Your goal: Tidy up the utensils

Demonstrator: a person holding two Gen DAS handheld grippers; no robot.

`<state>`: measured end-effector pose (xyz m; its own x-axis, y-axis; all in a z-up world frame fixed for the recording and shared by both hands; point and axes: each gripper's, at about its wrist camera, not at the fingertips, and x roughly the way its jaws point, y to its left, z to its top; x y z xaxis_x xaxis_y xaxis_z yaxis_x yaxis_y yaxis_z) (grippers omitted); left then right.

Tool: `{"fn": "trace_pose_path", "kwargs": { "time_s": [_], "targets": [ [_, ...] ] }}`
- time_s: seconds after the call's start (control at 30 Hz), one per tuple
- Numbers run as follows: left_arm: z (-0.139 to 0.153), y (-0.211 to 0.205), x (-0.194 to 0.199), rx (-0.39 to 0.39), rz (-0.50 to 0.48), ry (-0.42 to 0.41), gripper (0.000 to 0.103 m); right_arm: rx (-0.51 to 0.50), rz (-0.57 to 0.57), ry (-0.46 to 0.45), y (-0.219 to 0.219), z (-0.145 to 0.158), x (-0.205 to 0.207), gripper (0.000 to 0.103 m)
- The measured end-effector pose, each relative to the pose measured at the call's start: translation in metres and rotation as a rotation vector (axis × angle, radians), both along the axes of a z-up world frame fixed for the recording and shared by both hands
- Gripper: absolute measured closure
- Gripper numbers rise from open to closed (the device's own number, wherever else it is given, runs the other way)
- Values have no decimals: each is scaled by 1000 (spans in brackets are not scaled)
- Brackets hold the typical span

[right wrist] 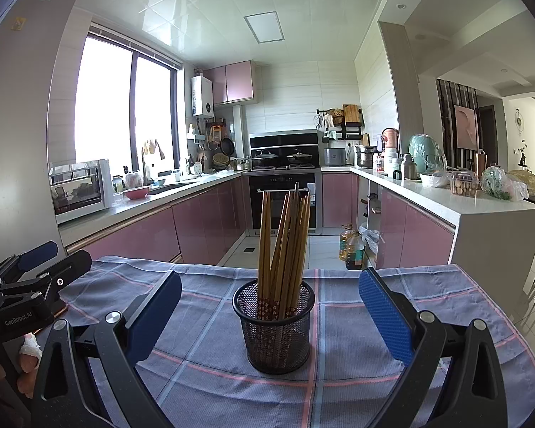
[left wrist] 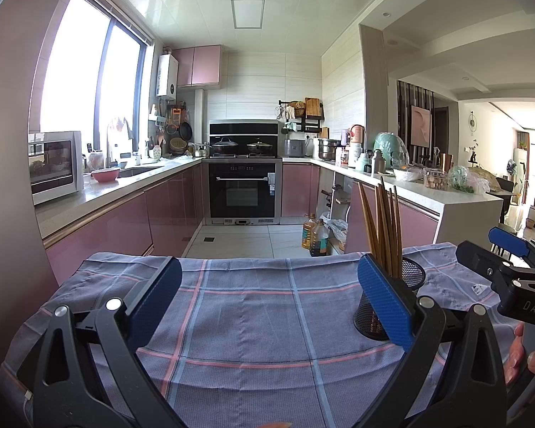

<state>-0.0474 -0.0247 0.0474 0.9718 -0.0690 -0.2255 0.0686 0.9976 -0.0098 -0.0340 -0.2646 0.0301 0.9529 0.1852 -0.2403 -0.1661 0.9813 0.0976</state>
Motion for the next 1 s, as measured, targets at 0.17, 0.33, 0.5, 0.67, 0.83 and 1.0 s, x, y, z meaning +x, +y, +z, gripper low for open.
{"fn": "trace_pose_path", "kwargs": {
  "time_s": [0.17,0.33,0.5,0.67,0.83,1.0],
  "targets": [
    [0,0,0,1,0,1,6,0,2,2,0,0,0,7],
    [0,0,0,1,1,1,6,1,2,1,0,0,0,7],
    [0,0,0,2,0,1,6,1,2,1,0,0,0,7],
    [0,0,0,1,0,2,6,1,2,1,0,0,0,7],
    [0,0,0,1,1,3,6,4,4,5,1,0,0,7],
    [-1,0,0,1,2,4,6,4,3,7,-1,-1,0,7]
  ]
}}
